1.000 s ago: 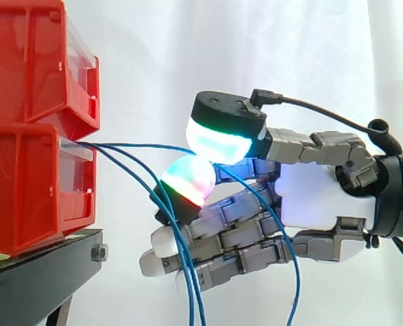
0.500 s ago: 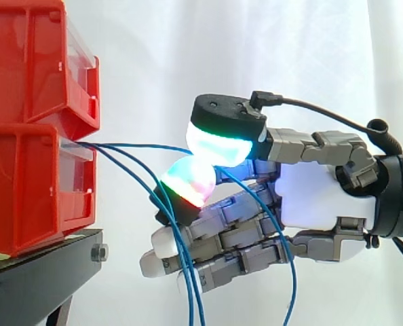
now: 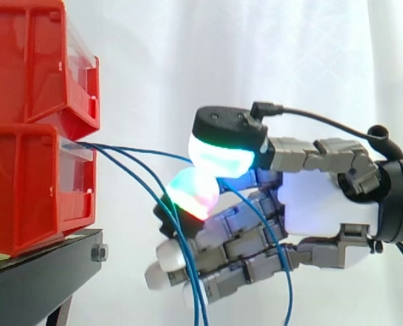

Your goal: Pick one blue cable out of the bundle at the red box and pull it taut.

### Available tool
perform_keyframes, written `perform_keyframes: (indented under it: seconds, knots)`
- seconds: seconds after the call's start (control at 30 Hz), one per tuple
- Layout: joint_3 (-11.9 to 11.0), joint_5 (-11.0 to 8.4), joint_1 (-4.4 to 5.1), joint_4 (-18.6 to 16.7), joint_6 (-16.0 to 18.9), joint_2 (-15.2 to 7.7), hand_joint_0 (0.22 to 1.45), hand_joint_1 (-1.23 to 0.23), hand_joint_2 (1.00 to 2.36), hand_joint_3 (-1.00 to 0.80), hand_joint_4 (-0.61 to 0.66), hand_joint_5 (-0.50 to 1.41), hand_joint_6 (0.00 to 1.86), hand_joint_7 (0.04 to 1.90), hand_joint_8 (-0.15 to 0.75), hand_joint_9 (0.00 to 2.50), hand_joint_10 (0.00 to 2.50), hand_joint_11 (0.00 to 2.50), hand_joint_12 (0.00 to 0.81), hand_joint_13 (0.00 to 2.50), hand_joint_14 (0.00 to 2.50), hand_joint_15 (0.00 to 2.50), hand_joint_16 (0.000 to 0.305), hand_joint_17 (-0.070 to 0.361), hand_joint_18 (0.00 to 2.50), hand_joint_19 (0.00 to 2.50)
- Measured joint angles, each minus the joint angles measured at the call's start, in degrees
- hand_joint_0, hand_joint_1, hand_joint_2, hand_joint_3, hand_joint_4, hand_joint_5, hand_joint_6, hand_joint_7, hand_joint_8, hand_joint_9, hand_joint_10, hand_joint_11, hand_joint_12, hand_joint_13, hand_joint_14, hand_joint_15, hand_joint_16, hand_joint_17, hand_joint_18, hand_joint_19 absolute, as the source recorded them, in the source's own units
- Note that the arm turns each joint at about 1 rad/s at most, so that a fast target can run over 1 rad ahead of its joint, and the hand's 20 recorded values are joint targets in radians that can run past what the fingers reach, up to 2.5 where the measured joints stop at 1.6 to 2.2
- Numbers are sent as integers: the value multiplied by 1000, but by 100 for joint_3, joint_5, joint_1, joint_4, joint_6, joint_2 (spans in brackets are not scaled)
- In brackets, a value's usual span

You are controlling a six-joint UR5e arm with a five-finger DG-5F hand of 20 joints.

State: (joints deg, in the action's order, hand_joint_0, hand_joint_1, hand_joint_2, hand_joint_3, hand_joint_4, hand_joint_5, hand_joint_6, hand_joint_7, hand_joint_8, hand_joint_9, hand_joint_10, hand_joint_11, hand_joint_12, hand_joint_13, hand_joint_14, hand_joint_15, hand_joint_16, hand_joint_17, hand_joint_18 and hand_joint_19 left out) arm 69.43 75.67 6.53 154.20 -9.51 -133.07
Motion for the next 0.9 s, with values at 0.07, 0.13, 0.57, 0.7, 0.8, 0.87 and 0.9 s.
perform_keyframes:
  seconds: [0.07,0.13,0.57,0.7,0.8,0.87,0.9]
  knots:
    - [0,0,-5,147,1,1,593,-695,1017,-4,252,-127,884,1039,395,760,8,465,413,426,6,187,62,138,522,234]
    - [0,0,-17,381,-5,14,594,-694,1017,-7,251,-127,885,1037,400,764,10,474,413,424,8,186,61,138,519,238]
    - [0,1,-138,1928,-402,268,594,-687,1019,-15,250,-132,887,1022,409,825,11,595,413,438,7,194,60,136,512,242]
    - [0,0,-152,2064,-422,327,594,-688,1019,-12,248,-133,887,1023,408,826,11,594,413,442,7,198,60,136,514,249]
    - [0,0,-152,2080,-413,344,594,-687,1019,-14,251,-134,888,1023,410,823,9,598,412,441,7,195,60,135,513,242]
    - [0,0,-153,2084,-404,348,595,-685,1019,-18,252,-134,888,1021,409,818,11,581,412,441,7,198,60,135,513,252]
    - [0,0,-152,2085,-401,349,594,-685,1019,-18,252,-134,888,1021,408,816,12,581,412,441,7,201,60,135,513,248]
